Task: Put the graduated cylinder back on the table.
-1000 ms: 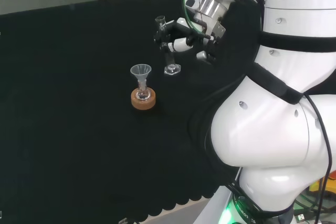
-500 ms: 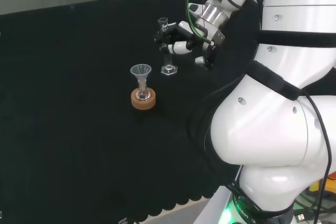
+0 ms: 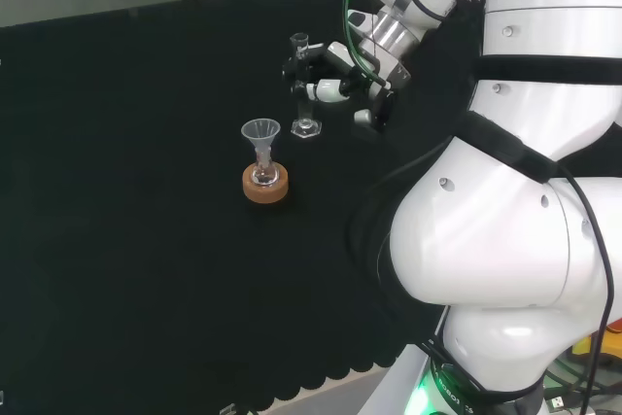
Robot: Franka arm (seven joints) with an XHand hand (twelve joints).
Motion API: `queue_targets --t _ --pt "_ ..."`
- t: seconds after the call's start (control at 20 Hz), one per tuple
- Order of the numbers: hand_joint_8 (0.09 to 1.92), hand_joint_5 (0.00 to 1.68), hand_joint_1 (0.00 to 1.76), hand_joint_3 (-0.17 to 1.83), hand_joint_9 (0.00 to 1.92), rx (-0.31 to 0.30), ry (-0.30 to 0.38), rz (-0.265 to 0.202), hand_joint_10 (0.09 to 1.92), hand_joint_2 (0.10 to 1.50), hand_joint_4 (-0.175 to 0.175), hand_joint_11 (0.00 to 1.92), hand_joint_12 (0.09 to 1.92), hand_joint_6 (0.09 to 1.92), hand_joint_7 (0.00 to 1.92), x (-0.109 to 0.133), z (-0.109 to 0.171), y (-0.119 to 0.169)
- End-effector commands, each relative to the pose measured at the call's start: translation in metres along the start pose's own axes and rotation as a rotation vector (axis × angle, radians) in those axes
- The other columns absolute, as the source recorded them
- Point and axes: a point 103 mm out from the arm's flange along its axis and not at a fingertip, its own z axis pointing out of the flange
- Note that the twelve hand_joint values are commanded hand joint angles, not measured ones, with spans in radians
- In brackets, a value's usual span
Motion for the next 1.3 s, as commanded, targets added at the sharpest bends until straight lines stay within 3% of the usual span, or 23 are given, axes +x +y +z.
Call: queue_targets --t 0.05,0.8,0.9,1.0,1.3 --pt "1.37 0.86 1.33 0.00 1.07 -0.001 -0.002 0.002 0.54 1.22 -0.074 0.96 0.88 0.86 0.76 -0.0038 0.0046 0.0026" --pt "1.40 0.83 1.32 0.00 1.03 -0.017 0.019 0.018 0.56 1.24 -0.068 0.93 0.91 0.89 0.74 -0.0103 0.0056 0.0008" --pt "1.10 0.82 1.35 0.01 1.01 -0.018 0.019 0.024 0.57 1.24 -0.070 0.92 0.91 0.89 0.74 -0.0107 0.0059 0.0008" --pt "0.91 0.82 1.36 0.01 1.00 -0.017 0.015 0.025 0.57 1.24 -0.070 0.92 0.90 0.88 0.76 -0.0106 0.0068 0.0012" --pt "0.83 0.79 1.36 0.01 0.98 -0.007 0.001 0.035 0.56 1.23 -0.072 0.90 0.90 0.87 0.74 -0.0135 0.0107 0.0004"
